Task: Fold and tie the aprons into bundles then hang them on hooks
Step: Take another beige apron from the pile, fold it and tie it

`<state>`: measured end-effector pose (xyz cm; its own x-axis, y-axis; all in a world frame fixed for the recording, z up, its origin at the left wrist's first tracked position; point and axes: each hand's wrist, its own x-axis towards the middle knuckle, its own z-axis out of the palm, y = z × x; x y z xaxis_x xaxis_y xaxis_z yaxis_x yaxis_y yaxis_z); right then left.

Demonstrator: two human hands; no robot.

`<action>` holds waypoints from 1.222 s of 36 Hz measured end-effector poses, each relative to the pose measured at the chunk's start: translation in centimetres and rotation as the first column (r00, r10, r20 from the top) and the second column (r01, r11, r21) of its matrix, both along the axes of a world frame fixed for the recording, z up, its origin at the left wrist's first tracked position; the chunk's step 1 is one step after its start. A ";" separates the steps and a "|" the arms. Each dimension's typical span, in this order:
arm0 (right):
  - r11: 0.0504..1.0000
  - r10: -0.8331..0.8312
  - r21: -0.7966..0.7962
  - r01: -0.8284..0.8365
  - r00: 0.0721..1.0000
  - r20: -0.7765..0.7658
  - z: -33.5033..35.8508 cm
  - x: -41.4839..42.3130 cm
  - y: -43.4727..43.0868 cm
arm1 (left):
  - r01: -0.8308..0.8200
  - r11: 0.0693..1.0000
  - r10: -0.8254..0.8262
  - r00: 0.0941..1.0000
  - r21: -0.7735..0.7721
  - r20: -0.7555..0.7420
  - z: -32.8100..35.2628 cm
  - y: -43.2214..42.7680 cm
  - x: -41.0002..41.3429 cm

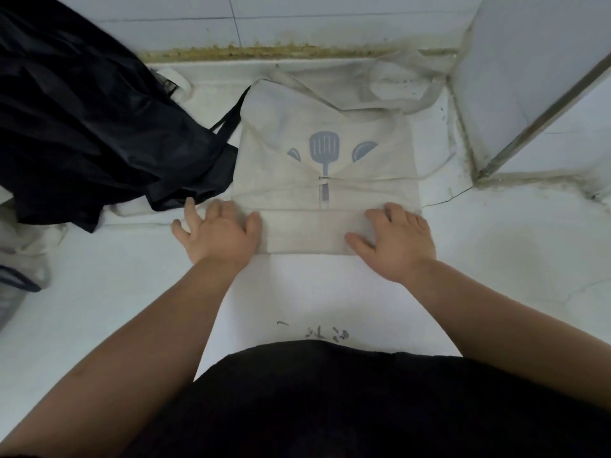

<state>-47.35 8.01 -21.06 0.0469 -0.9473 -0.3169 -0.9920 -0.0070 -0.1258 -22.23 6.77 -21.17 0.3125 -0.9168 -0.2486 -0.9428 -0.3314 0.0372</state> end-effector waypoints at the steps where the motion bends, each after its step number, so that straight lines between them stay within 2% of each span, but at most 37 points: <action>1: 1.000 -0.013 -0.027 0.013 1.000 0.000 0.2 0.0 -0.5 | -0.001 1.000 0.000 1.000 -0.029 -0.024 0.1 -0.2 -0.1; 6: 0.989 -0.084 -0.113 0.092 0.994 0.077 1.3 0.3 -3.8 | 0.061 0.995 -0.064 0.998 -0.083 -0.026 0.8 -1.5 -0.8; 9: 0.992 -0.086 -0.076 0.099 0.984 0.156 1.8 0.2 -5.7 | 0.112 0.992 -0.113 0.994 -0.060 -0.015 1.0 -2.6 -1.3; 14: 0.990 -0.136 0.063 0.129 0.983 0.126 1.6 0.2 -8.2 | 0.147 0.989 -0.147 0.988 -0.001 -0.056 0.7 -4.7 -1.7; 18: 0.989 -0.145 0.042 0.142 0.987 0.075 1.2 0.0 -9.3 | 0.161 0.987 -0.162 0.985 -0.028 -0.053 0.2 -5.7 -1.4; 25: 0.952 -0.305 -0.010 0.305 0.951 -0.041 0.8 -0.9 -9.9 | 0.038 0.997 -0.037 0.999 -0.075 0.014 0.1 -7.7 -0.1; 30: 0.920 -0.390 -0.011 0.392 0.913 -0.122 0.7 -1.7 -8.9 | -0.142 0.988 0.135 0.986 -0.061 -0.097 -0.1 -8.0 2.0; 32: 0.901 -0.432 -0.010 0.434 0.892 -0.134 0.5 -2.0 -8.2 | -0.159 0.986 0.152 0.982 -0.059 -0.112 0.0 -7.6 2.6; 35: 0.891 -0.454 -0.056 0.451 0.887 -0.086 0.6 -2.0 -6.8 | -0.181 0.970 0.157 0.976 -0.162 -0.149 0.3 -6.5 2.9; 38: 0.928 -0.334 -0.168 0.332 0.942 0.020 0.9 -1.6 -5.4 | -0.098 0.923 0.056 0.991 -0.372 -0.123 0.6 -5.1 2.7; 41: 0.975 -0.057 -0.201 0.094 0.982 0.181 1.2 -0.8 -3.4 | 0.082 0.886 -0.099 0.995 -0.456 -0.014 0.8 -3.3 2.1; 43: 0.987 0.068 -0.154 -0.035 0.975 0.210 1.4 -0.3 -2.3 | 0.201 0.864 -0.239 0.971 -0.461 -0.026 0.9 -2.0 1.6; 44: 0.994 0.100 -0.067 -0.090 0.979 0.180 1.4 -0.1 -1.9 | 0.265 0.858 -0.329 0.941 -0.440 -0.075 0.9 -1.5 1.4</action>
